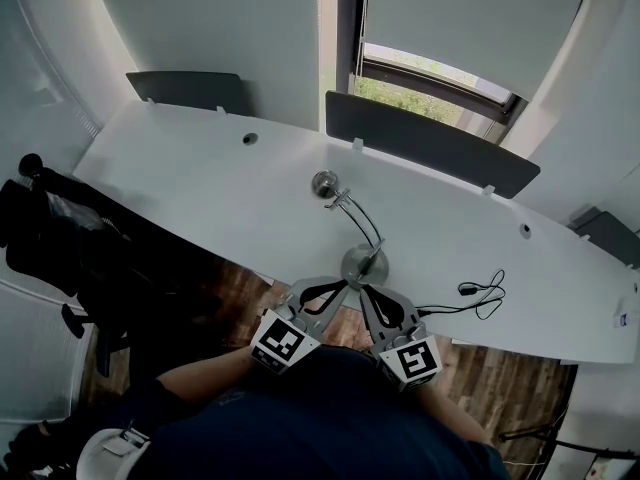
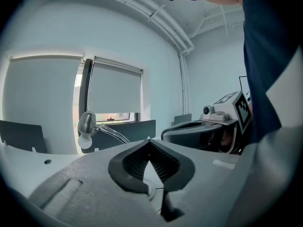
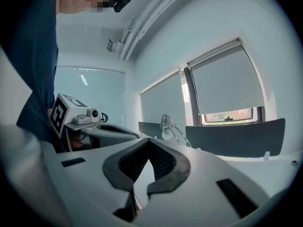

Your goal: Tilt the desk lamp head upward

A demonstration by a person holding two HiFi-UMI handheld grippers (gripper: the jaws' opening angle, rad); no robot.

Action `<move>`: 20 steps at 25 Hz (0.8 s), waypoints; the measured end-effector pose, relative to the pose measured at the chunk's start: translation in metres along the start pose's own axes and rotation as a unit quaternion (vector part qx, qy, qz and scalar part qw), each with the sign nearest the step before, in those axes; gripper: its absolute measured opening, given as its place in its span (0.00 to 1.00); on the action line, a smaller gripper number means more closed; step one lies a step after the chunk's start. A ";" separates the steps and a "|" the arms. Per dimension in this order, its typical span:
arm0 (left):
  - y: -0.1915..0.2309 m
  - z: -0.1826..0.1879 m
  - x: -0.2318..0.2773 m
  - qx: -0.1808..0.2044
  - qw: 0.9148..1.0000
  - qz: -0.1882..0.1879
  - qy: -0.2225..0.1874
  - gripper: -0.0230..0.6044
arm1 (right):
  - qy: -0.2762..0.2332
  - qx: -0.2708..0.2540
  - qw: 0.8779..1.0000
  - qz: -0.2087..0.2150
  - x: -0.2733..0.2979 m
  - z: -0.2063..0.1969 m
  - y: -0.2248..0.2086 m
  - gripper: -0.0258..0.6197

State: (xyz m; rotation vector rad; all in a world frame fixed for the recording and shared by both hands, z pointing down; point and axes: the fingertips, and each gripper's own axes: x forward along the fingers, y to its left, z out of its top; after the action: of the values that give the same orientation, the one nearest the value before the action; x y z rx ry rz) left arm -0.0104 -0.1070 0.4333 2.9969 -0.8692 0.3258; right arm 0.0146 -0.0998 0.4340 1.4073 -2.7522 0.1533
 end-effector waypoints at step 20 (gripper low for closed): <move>-0.010 -0.001 0.001 0.012 1.000 -0.005 -0.004 0.05 | 0.002 -0.002 1.000 -0.002 -0.005 -0.002 0.000 0.05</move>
State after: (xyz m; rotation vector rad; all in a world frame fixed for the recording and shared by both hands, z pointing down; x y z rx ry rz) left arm -0.0044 -0.0995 0.4347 3.0253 -0.8575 0.3267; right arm 0.0179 -0.0952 0.4357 1.4085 -2.7443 0.1498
